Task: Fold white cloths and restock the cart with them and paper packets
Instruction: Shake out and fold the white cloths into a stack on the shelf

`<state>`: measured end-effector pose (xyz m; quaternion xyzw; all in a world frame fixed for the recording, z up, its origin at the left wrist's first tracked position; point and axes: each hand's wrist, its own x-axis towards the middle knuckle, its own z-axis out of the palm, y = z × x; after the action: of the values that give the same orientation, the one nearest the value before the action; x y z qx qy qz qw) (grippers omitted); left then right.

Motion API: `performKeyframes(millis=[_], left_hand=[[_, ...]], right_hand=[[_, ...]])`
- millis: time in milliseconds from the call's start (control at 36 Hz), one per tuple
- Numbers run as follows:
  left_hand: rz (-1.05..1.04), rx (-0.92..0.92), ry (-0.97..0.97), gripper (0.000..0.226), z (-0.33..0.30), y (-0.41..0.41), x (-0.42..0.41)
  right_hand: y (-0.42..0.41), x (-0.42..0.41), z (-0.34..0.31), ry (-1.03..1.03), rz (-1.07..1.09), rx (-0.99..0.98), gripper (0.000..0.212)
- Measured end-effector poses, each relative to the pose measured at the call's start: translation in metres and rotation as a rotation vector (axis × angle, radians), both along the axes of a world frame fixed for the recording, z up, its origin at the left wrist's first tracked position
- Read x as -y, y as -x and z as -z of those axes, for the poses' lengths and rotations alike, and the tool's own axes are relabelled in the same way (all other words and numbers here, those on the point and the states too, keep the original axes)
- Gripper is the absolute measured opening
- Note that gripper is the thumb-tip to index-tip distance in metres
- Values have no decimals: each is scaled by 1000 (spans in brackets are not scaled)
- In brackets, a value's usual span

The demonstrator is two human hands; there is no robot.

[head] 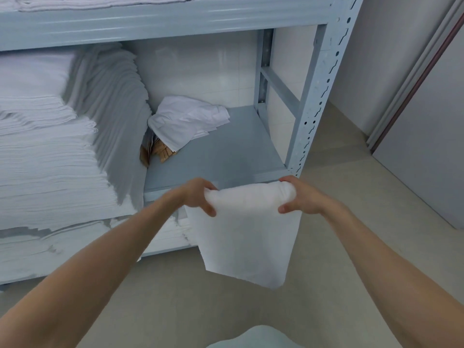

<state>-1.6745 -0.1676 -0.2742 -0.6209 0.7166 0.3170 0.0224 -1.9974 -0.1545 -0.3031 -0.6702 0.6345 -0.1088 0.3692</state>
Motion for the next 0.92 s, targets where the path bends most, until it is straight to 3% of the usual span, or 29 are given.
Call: performKeyframes(millis=[111,250,444,583,917], left_hand=[[-91,-24,129,35,22,5,-6],[-103,-7,201,30,13,7,6],[-110,-26,211,24,1,3,15],[0,204,321,38,4,5,17],[60,95,206,26,-3,-22,29]], right_hand=[[-3,-6,9,66,41,-4,88],[-6,-7,8,153,145,-81,50],[0,-8,1,223,85,-165,53],[2,-8,0,205,-44,-166,54],[-10,4,-15,76,41,-55,40]])
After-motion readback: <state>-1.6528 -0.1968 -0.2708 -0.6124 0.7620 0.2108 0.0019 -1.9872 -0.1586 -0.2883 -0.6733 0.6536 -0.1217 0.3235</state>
